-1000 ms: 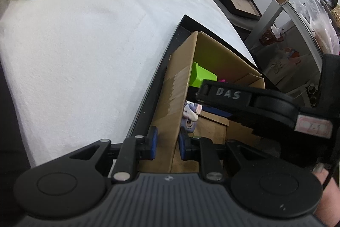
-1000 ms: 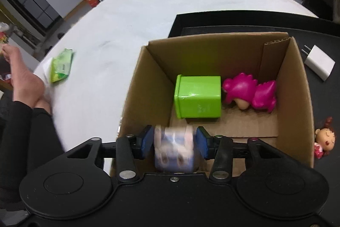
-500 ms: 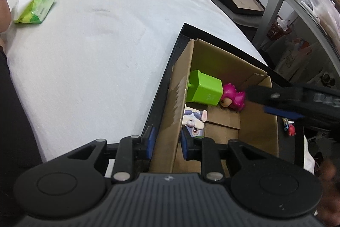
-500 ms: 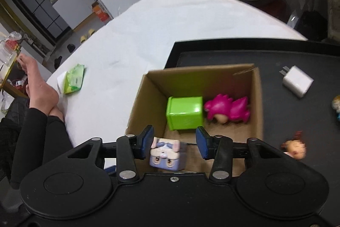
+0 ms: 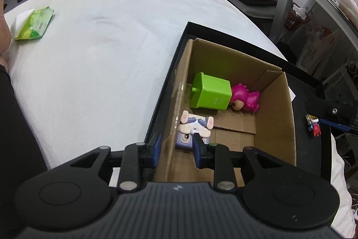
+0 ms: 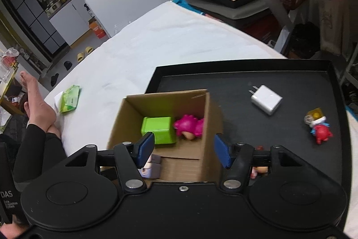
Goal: Organize rigid objects
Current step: 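Carry the bunny cube with the right tool into the box and release, then move the right tool to the brown-haired girl figurine and grasp it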
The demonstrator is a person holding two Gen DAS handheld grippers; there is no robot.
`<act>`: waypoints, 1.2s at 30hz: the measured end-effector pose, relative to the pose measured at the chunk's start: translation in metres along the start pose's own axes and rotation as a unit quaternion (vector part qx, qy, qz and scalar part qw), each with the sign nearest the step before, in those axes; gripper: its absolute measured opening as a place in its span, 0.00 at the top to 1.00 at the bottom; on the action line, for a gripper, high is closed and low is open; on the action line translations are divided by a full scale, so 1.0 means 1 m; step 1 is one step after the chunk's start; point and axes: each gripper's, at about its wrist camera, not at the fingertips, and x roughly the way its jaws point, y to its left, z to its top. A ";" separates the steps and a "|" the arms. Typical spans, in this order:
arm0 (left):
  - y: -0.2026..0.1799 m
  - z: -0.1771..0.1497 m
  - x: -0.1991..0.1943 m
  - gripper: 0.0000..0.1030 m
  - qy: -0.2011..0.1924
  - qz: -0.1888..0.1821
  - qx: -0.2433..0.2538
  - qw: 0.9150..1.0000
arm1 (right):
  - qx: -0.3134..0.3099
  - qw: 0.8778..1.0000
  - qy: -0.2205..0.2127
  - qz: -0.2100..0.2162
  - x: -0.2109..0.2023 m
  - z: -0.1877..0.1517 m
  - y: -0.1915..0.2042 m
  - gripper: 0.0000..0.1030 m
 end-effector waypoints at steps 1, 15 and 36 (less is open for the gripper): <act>-0.002 0.000 0.000 0.72 0.000 0.001 0.002 1.000 | 0.000 1.000 -0.001 -0.003 -0.001 0.000 -0.003 0.42; -0.019 0.004 0.002 0.65 -0.001 0.028 0.018 0.999 | 0.025 0.997 0.005 -0.076 0.008 -0.013 -0.053 0.29; -0.025 0.004 0.000 0.61 -0.005 0.034 0.025 0.999 | 0.025 0.989 0.074 -0.127 0.077 -0.044 -0.076 0.46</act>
